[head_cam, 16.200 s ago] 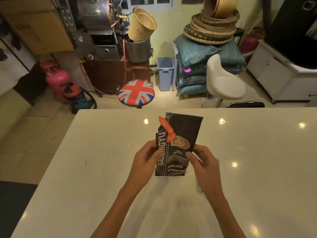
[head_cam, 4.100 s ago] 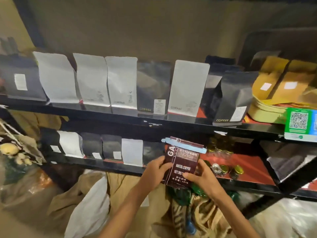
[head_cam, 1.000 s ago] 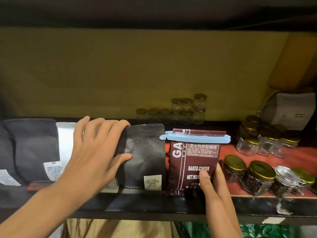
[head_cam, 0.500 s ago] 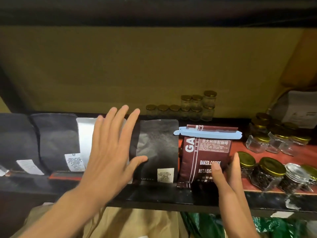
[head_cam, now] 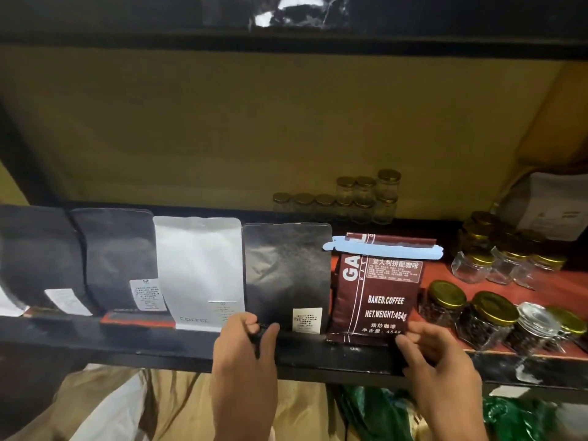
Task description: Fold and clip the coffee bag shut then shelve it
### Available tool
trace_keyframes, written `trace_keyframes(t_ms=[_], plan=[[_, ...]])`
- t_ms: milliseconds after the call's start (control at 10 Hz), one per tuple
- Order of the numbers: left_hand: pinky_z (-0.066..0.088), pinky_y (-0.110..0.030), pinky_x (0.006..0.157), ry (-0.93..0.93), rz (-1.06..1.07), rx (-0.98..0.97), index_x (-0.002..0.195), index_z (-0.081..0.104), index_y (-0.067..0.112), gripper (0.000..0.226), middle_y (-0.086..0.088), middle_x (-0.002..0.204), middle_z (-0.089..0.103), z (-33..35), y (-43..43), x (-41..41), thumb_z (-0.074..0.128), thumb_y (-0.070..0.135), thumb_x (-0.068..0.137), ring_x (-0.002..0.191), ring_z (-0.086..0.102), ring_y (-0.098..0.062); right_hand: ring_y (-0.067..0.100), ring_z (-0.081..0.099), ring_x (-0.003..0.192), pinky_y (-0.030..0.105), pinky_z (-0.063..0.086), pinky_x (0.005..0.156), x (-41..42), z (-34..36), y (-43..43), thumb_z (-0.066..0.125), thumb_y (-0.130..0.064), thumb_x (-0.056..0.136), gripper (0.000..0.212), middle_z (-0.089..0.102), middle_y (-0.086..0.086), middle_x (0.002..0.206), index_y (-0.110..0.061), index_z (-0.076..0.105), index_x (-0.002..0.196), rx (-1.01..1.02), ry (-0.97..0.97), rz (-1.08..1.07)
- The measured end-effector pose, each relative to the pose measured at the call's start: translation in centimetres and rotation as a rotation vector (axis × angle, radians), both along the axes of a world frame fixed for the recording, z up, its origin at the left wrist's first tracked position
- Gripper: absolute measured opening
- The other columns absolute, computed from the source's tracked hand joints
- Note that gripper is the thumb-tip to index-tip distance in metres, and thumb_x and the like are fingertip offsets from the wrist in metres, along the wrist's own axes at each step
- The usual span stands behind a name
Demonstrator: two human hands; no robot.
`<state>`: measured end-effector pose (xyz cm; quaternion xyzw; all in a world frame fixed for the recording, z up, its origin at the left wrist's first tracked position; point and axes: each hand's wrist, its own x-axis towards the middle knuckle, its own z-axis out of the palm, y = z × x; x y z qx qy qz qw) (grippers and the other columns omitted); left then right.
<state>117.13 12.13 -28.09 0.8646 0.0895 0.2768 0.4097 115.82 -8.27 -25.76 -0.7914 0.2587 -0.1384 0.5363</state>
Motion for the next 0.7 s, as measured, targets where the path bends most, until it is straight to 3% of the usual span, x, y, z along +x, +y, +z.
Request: trace_keyframes(t_ms=[100, 200, 300, 400, 500, 600, 700], plan=[[0.052, -0.026, 0.051, -0.012, -0.007, 0.031, 0.084, 0.052, 0.016, 0.022, -0.003, 0.065, 0.063, -0.6, 0.4, 0.1, 0.074, 0.018, 0.078, 0.055, 0.058, -0.019, 0.014, 0.068, 0.077, 0.046, 0.059, 0.074, 0.6, -0.4, -0.5, 0.075, -0.019, 0.082, 0.013, 0.072, -0.008, 0.077, -0.026, 0.064, 0.086, -0.042, 0.000, -0.004], [0.056, -0.039, 0.055, 0.012, -0.004, 0.025, 0.087, 0.051, 0.016, 0.022, -0.004, 0.068, 0.062, -0.6, 0.4, 0.3, 0.071, 0.023, 0.081, 0.060, 0.059, -0.021, 0.013, 0.067, 0.080, 0.048, 0.057, 0.080, 0.6, -0.5, -0.5, 0.073, -0.025, 0.084, 0.012, 0.070, -0.012, 0.077, -0.028, 0.061, 0.086, -0.080, -0.026, 0.007], [0.051, -0.037, 0.055, 0.011, 0.003, -0.038, 0.084, 0.047, 0.018, 0.023, -0.004, 0.069, 0.060, -0.3, 0.3, 0.4, 0.069, 0.025, 0.083, 0.063, 0.057, -0.022, 0.012, 0.067, 0.081, 0.048, 0.058, 0.077, 0.5, -0.9, -0.5, 0.072, -0.028, 0.085, 0.013, 0.071, -0.013, 0.078, -0.031, 0.059, 0.086, -0.108, -0.053, 0.009], [0.044, -0.032, 0.055, 0.019, -0.010, -0.047, 0.083, 0.047, 0.017, 0.023, -0.005, 0.068, 0.058, -0.5, 0.4, 0.1, 0.070, 0.019, 0.084, 0.064, 0.054, -0.023, 0.012, 0.067, 0.081, 0.046, 0.057, 0.078, 0.3, -1.1, -0.2, 0.071, -0.030, 0.085, 0.012, 0.070, -0.015, 0.078, -0.031, 0.059, 0.087, -0.144, -0.072, 0.001], [0.044, -0.025, 0.057, 0.009, -0.071, 0.073, 0.087, 0.048, 0.019, 0.027, -0.001, 0.072, 0.056, -1.3, 1.0, -0.3, 0.074, 0.013, 0.080, 0.067, 0.051, -0.017, 0.013, 0.066, 0.079, 0.043, 0.056, 0.077, 0.0, -1.3, -0.2, 0.069, -0.028, 0.087, 0.011, 0.068, -0.015, 0.079, -0.029, 0.059, 0.091, -0.200, -0.094, -0.001], [0.038, -0.015, 0.062, 0.009, -0.170, 0.066, 0.095, 0.051, 0.021, 0.033, 0.010, 0.079, 0.051, -0.8, 1.3, -1.7, 0.076, 0.009, 0.078, 0.076, 0.050, -0.008, 0.017, 0.064, 0.083, 0.037, 0.051, 0.075, -1.1, -0.9, 0.5, 0.065, -0.028, 0.090, 0.015, 0.063, -0.010, 0.083, -0.025, 0.054, 0.100, -0.216, -0.084, 0.027], [0.042, -0.003, 0.075, 0.072, -0.294, -0.074, 0.114, 0.057, 0.015, 0.038, 0.023, 0.095, 0.048, 0.4, 1.9, -3.1, 0.073, 0.006, 0.081, 0.091, 0.052, 0.005, 0.019, 0.061, 0.097, 0.039, 0.052, 0.084, -3.0, -0.8, 1.9, 0.066, -0.029, 0.089, 0.031, 0.062, 0.001, 0.107, -0.023, 0.047, 0.112, -0.235, -0.057, 0.130]])
